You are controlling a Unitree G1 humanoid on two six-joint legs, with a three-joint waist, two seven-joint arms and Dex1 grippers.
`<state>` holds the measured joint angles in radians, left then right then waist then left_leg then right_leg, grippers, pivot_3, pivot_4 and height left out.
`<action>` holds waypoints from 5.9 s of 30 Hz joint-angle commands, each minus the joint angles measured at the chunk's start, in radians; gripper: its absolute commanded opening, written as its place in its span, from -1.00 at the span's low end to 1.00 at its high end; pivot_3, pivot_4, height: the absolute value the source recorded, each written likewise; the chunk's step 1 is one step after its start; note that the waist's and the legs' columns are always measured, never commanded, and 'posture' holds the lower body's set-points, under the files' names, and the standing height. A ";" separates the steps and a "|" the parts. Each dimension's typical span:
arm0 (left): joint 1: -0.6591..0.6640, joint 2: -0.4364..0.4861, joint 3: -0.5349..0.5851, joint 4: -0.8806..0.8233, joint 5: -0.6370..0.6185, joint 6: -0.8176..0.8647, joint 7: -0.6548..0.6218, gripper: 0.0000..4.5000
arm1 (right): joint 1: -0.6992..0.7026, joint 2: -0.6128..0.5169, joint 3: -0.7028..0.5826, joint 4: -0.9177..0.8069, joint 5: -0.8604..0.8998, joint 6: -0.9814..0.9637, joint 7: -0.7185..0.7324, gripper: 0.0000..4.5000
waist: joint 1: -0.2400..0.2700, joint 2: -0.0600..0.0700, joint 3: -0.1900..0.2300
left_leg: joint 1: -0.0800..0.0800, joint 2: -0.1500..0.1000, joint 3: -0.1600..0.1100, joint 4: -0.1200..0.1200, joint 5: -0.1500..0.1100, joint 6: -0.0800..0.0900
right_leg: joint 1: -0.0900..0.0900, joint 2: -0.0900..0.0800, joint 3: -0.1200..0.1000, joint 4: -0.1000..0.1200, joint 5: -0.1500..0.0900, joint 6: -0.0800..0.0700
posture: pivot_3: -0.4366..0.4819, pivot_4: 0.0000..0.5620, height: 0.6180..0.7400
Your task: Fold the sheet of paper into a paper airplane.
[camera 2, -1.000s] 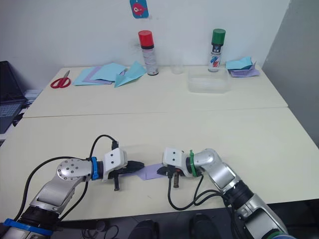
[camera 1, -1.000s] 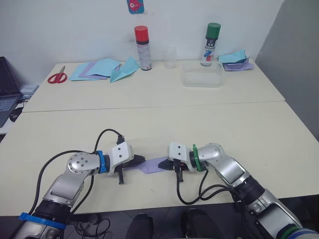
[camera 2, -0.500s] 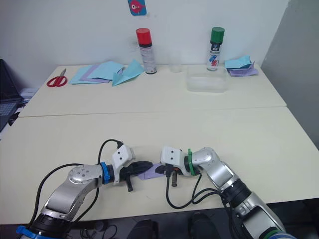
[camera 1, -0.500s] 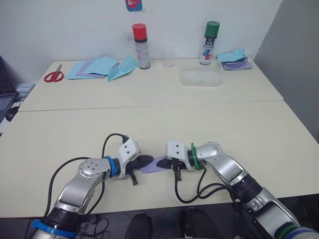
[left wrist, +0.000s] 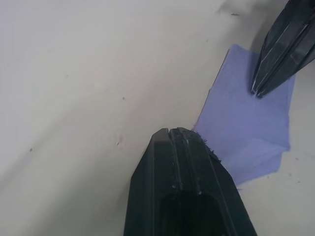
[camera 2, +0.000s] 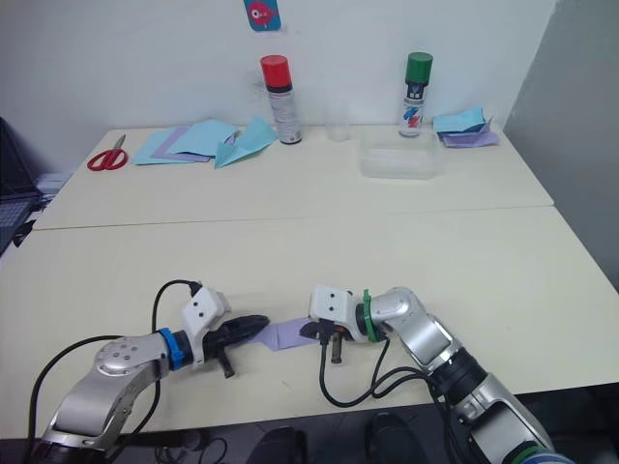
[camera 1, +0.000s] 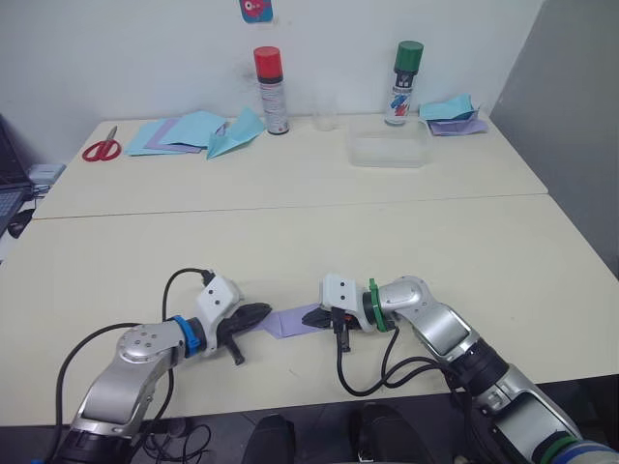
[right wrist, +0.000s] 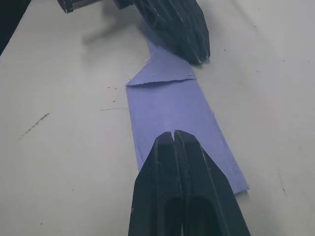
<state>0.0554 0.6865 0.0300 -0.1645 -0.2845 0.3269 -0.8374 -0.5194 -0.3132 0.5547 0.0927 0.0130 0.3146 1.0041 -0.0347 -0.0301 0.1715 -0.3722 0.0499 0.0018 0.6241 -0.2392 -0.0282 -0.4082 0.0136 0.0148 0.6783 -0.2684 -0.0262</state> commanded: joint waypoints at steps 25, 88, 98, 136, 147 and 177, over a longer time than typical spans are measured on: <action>-0.033 0.055 -0.094 -0.018 0.071 0.001 -0.041 -1.00 | -0.009 -0.002 -0.012 0.007 -0.010 0.054 -0.001 -0.99 | 0.004 -0.001 0.005 | -0.003 0.011 0.004 -0.001 0.000 0.000 | -0.006 0.002 -0.002 0.000 0.000 0.000 | -0.05 -0.47 1.00; 0.351 0.050 0.266 -0.399 -0.146 -0.178 -0.116 1.00 | -0.025 0.045 -0.309 -0.292 0.318 0.772 -0.154 -0.99 | 0.003 -0.003 0.007 | -0.023 0.012 0.011 0.005 0.000 -0.001 | -0.021 0.003 -0.002 0.002 0.005 0.007 | -0.05 -0.47 1.00; 0.338 0.053 0.259 -0.376 -0.143 -0.183 -0.126 1.00 | -0.040 -0.020 -0.232 -0.250 0.245 0.518 -0.170 -0.12 | 0.003 -0.003 0.007 | -0.024 0.011 0.012 0.006 0.000 -0.001 | -0.021 0.003 -0.001 0.002 0.005 0.007 | -0.05 -0.47 1.00; 0.280 0.069 0.314 -0.513 -0.309 0.030 -0.022 1.00 | -0.060 0.009 -0.037 -0.166 0.004 0.270 -0.135 -0.12 | 0.003 -0.005 0.007 | -0.015 0.012 0.012 0.006 0.000 -0.001 | -0.013 0.005 -0.001 0.002 0.005 0.007 | -0.05 -0.47 1.00; 0.266 0.058 0.303 -0.508 -0.288 0.015 -0.018 1.00 | -0.076 0.023 -0.038 -0.156 -0.010 0.308 -0.156 -0.70 | 0.003 -0.005 0.007 | -0.014 0.012 0.013 0.006 0.000 -0.001 | -0.013 0.005 0.000 0.003 0.005 0.006 | -0.05 -0.47 1.00; -0.503 0.176 0.005 -0.255 -0.417 0.395 -0.128 1.00 | -0.023 0.057 -0.693 -0.146 0.113 0.743 -0.661 -0.98 | -0.011 -0.006 0.006 | -0.016 0.011 0.013 0.006 0.000 -0.002 | -0.014 0.010 0.002 0.002 0.006 0.008 | -0.05 -0.47 1.00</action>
<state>-0.4288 0.8647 0.0420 -0.4150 -0.6930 0.7191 -0.9448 -0.5173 -0.2649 -0.1265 -0.0557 0.0969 1.0457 0.3463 -0.0458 -0.0360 0.1773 -0.3879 0.0616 0.0148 0.6298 -0.2394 -0.0300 -0.4222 0.0244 0.0173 0.6806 -0.2625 -0.0186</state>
